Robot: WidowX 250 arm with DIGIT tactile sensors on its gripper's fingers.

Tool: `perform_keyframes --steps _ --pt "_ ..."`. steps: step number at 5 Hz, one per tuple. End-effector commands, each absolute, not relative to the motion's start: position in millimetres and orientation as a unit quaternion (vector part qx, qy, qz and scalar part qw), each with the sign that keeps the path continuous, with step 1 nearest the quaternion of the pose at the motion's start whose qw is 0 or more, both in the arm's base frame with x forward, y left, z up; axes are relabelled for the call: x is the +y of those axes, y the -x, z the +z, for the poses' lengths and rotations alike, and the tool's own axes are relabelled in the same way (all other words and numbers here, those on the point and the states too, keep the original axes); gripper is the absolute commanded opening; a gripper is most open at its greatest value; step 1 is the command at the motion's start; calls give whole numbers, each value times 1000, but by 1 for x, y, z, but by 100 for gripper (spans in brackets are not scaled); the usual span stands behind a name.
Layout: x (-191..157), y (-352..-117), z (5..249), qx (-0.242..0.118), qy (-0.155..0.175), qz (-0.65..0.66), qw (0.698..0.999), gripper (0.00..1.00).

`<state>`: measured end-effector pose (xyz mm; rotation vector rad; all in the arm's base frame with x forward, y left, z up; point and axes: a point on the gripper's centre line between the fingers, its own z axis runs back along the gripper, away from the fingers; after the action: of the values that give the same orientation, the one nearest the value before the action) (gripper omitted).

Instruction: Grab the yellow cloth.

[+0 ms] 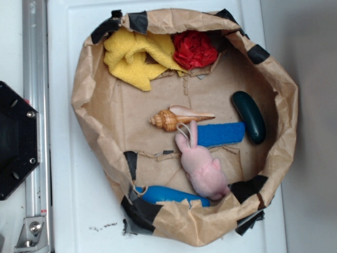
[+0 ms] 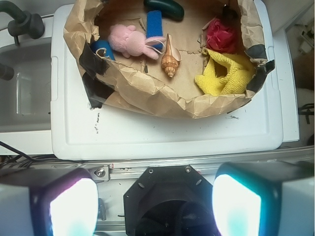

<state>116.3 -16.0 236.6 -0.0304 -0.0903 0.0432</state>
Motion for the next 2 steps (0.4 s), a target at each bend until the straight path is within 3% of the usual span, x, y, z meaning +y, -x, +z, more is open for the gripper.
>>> perform_keyframes --steps 1,2 --pt "-16 -116 237 -45 15 22 999 100" --pt "12 -166 211 -55 -47 40 997 100"
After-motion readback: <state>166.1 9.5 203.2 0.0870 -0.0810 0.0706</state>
